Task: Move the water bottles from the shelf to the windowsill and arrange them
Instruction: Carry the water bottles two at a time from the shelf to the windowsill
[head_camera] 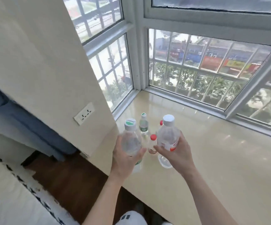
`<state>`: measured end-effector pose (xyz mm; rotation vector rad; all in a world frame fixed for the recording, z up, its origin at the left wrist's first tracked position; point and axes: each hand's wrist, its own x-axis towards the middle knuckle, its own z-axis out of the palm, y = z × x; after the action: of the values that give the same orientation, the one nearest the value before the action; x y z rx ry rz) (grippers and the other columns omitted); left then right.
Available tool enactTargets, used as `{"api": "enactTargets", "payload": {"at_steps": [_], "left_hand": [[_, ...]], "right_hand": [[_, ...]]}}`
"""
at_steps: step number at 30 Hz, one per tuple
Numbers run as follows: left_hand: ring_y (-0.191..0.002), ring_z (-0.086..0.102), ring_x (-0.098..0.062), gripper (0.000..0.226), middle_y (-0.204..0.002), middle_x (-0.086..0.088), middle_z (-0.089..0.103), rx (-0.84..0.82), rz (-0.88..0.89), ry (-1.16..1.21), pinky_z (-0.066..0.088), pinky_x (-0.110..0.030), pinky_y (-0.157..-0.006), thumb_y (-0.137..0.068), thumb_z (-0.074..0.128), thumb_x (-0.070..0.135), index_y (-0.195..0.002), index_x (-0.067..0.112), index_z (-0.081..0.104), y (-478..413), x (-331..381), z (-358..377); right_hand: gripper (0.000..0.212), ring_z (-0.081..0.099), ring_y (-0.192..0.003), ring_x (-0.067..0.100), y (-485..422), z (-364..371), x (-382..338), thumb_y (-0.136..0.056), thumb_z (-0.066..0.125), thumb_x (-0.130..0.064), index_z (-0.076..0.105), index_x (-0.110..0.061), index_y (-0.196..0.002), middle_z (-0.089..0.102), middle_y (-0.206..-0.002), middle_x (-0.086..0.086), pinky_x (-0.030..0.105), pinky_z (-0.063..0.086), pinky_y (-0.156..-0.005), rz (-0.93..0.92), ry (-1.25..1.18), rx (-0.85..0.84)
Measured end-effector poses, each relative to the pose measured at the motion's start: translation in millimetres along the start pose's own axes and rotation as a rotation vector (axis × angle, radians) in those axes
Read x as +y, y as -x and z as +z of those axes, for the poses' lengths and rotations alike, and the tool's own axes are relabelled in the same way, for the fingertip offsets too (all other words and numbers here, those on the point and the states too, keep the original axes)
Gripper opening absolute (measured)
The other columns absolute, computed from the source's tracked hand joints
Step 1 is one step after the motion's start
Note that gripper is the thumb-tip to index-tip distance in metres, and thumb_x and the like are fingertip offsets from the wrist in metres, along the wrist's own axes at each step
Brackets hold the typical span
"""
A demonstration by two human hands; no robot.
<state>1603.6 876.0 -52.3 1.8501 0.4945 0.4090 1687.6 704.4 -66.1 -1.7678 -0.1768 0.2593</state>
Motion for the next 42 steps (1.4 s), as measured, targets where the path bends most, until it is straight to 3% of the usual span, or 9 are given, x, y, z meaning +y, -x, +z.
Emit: {"api": "enactTargets", "payload": {"at_steps": [3,7,11,16,21,25,28,36,42], "left_hand": [[-0.102,0.057,0.005,0.056,-0.102,0.030,0.059,-0.189,0.045,-0.021,0.041,-0.003,-0.077,-0.071,0.086,0.025,-0.115,0.025,0.052,-20.0,3.5,32.4],[-0.111,0.060,-0.010,0.059,-0.111,0.012,0.062,-0.422,0.070,-0.012,0.049,-0.034,-0.093,-0.069,0.085,0.041,-0.116,0.029,0.052,-42.7,2.5,72.7],[-0.111,0.058,-0.010,0.072,-0.112,0.010,0.057,-0.519,0.088,-0.022,0.048,-0.039,-0.092,-0.062,0.077,0.060,-0.121,0.028,0.050,-54.3,-3.3,108.1],[-0.108,0.057,-0.009,0.069,-0.107,0.011,0.056,-0.650,0.050,-0.025,0.047,-0.036,-0.090,-0.062,0.076,0.061,-0.116,0.028,0.051,-54.2,-18.9,145.0],[-0.103,0.061,-0.013,0.067,-0.101,0.012,0.062,-0.656,-0.059,0.023,0.051,-0.044,-0.090,-0.060,0.083,0.051,-0.113,0.025,0.053,-57.8,-51.2,185.8],[-0.097,0.061,-0.007,0.060,-0.097,0.020,0.062,-0.652,-0.124,0.005,0.051,-0.033,-0.084,-0.060,0.083,0.047,-0.108,0.028,0.053,-59.5,-96.5,220.4],[-0.097,0.062,-0.009,0.062,-0.096,0.020,0.062,-0.629,-0.183,-0.010,0.053,-0.037,-0.085,-0.060,0.085,0.050,-0.109,0.029,0.053,-67.1,-142.9,246.6],[-0.095,0.054,0.015,0.064,-0.100,0.036,0.057,-0.599,-0.122,-0.077,0.041,-0.002,-0.074,-0.066,0.089,0.033,-0.108,0.047,0.044,-99.0,-217.3,300.0],[-0.101,0.060,-0.002,0.064,-0.101,0.023,0.062,-0.534,-0.056,-0.019,0.050,-0.020,-0.085,-0.060,0.092,0.036,-0.104,0.049,0.047,-118.8,-241.1,325.1]], "right_hand": [[0.050,0.066,-0.080,-0.004,2.0,-27.5,15.2,-0.067,0.091,-0.008,0.058,-0.022,-0.103,0.070,-0.087,-0.017,0.009,0.046,-0.067,0.061,-0.029,0.136],[0.048,0.067,-0.082,0.010,11.6,-55.0,31.4,-0.066,0.093,-0.013,0.059,-0.022,-0.099,0.071,-0.087,-0.013,0.018,0.051,-0.071,0.136,-0.047,0.340],[0.050,0.067,-0.080,0.009,21.9,-71.9,44.5,-0.064,0.094,-0.019,0.059,-0.019,-0.100,0.071,-0.086,-0.010,0.017,0.050,-0.069,0.175,-0.066,0.494],[0.057,0.069,-0.084,0.016,27.8,-85.5,74.4,-0.054,0.091,-0.038,0.060,-0.024,-0.100,0.071,-0.088,-0.010,0.035,0.055,-0.077,0.252,-0.045,0.651],[0.058,0.070,-0.088,0.023,8.4,-91.2,123.5,-0.052,0.090,-0.037,0.057,-0.036,-0.100,0.072,-0.093,-0.003,0.043,0.057,-0.079,0.286,-0.077,0.719],[0.059,0.067,-0.092,0.031,-14.9,-97.2,185.4,-0.054,0.091,-0.036,0.056,-0.031,-0.102,0.069,-0.099,0.009,0.051,0.056,-0.081,0.301,-0.098,0.722],[0.060,0.068,-0.092,0.030,-33.0,-97.1,235.0,-0.055,0.090,-0.038,0.058,-0.025,-0.103,0.070,-0.098,0.008,0.051,0.057,-0.081,0.311,-0.077,0.683],[0.065,0.068,-0.094,0.028,-91.1,-93.4,327.0,-0.057,0.090,-0.039,0.058,-0.014,-0.108,0.070,-0.101,0.008,0.039,0.057,-0.080,0.244,-0.079,0.654],[0.068,0.066,-0.096,0.037,-118.0,-96.7,358.3,-0.059,0.093,-0.032,0.056,-0.010,-0.112,0.068,-0.104,0.016,0.054,0.056,-0.084,0.176,-0.112,0.664]]}}
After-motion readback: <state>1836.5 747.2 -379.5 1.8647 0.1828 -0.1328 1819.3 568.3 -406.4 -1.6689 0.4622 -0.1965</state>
